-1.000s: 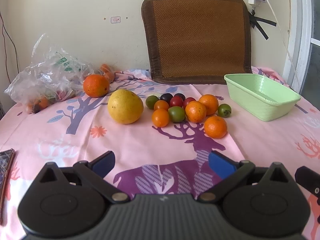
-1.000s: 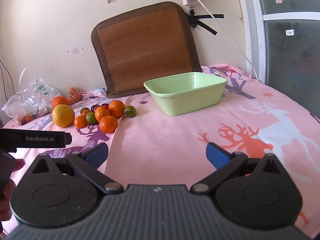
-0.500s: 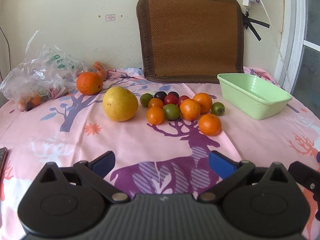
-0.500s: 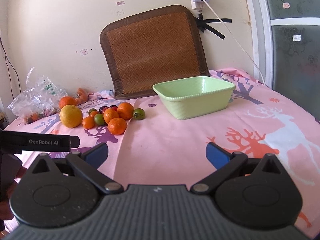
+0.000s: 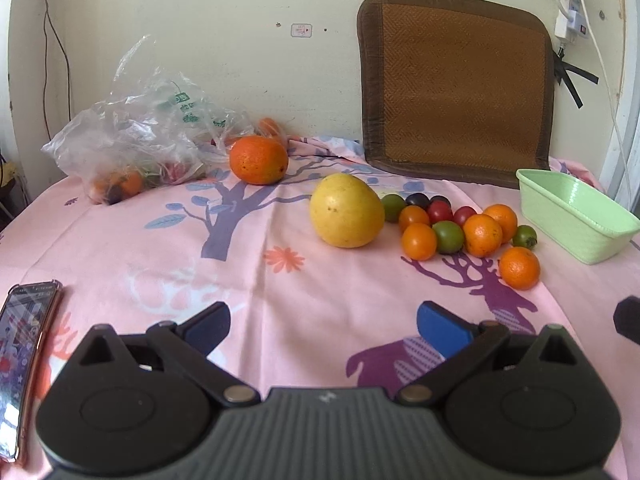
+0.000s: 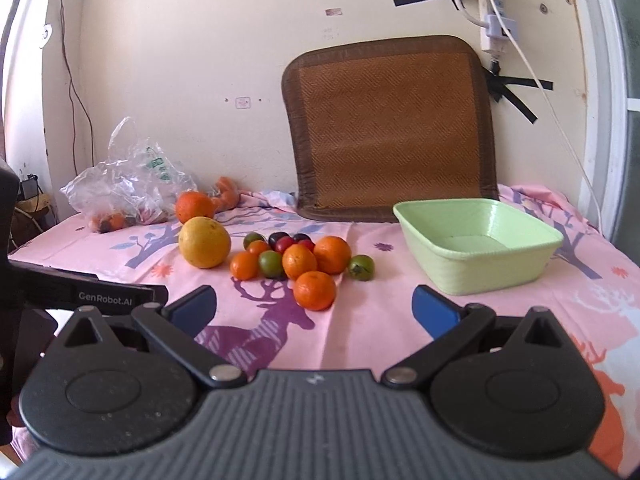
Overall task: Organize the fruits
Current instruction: 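Move the left tool to the yellow pomelo and close around it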
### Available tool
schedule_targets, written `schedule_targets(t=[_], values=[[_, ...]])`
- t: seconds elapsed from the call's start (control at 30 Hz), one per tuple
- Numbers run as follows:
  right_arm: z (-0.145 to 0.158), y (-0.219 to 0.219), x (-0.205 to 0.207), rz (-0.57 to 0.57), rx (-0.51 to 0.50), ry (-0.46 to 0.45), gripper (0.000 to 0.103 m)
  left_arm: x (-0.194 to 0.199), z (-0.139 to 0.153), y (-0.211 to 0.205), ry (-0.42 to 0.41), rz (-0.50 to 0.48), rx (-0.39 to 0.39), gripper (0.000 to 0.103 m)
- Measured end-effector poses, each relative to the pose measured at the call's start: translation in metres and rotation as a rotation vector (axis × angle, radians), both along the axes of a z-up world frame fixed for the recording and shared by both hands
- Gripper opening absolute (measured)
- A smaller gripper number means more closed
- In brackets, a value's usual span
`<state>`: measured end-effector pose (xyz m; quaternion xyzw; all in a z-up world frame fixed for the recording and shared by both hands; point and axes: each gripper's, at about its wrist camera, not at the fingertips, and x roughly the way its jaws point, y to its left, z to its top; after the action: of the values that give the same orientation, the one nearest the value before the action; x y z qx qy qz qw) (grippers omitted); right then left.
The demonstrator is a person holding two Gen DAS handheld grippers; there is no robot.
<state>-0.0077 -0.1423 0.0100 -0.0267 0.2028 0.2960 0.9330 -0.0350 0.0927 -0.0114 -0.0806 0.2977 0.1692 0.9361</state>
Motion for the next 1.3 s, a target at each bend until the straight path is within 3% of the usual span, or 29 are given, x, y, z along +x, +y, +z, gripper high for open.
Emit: schedule_targets(t=[0.33,0.5,0.67,0.83,0.97,1.23,1.3], values=[[-0.008,0.02,0.001,0.077,-0.043,0.02,0.103,-0.018,-0.01,0.037,-0.017,0.025,-0.124,0.103],[-0.009,0.024,0.012,0.085,-0.07,0.002,0.085,-0.011,0.006,0.039,-0.05,-0.042,-0.128,0.093],[-0.015,0.026,0.032,0.084,-0.092,0.039,0.068,0.012,0.016,0.023,-0.059,-0.123,-0.106,0.087],[-0.013,0.03,0.044,0.102,-0.086,0.063,0.061,0.029,0.021,0.018,-0.072,-0.149,0.002,0.079],[-0.008,0.054,0.05,0.198,-0.104,0.028,0.056,0.045,0.029,0.052,-0.065,-0.099,-0.075,0.079],[-0.018,0.127,0.08,0.406,-0.152,0.032,0.058,0.082,0.027,0.075,-0.055,-0.151,-0.192,0.086],[-0.023,0.142,0.088,0.433,-0.161,0.05,0.065,0.092,0.022,0.075,-0.04,-0.16,-0.191,0.084]])
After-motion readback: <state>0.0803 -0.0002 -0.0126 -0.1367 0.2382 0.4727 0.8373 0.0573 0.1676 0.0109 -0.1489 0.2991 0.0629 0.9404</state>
